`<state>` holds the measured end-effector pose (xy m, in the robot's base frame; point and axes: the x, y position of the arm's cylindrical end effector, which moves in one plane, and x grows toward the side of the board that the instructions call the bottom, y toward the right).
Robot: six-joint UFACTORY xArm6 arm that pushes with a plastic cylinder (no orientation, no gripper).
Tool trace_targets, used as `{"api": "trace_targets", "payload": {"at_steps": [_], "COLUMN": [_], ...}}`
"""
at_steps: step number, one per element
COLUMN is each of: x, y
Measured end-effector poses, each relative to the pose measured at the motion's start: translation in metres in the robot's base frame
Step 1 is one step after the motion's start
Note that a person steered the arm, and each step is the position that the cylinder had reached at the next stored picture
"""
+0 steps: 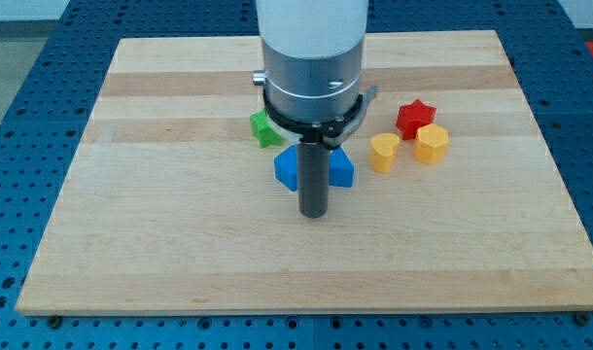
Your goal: Separate the blue blocks
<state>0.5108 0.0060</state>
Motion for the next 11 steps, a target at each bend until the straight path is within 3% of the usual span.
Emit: {"api": "trace_targets", "payload": {"at_steps": [5, 8, 11], "x": [-0.022, -0.060, -0.060], "y": [0.005, -0.012, 0.004]}}
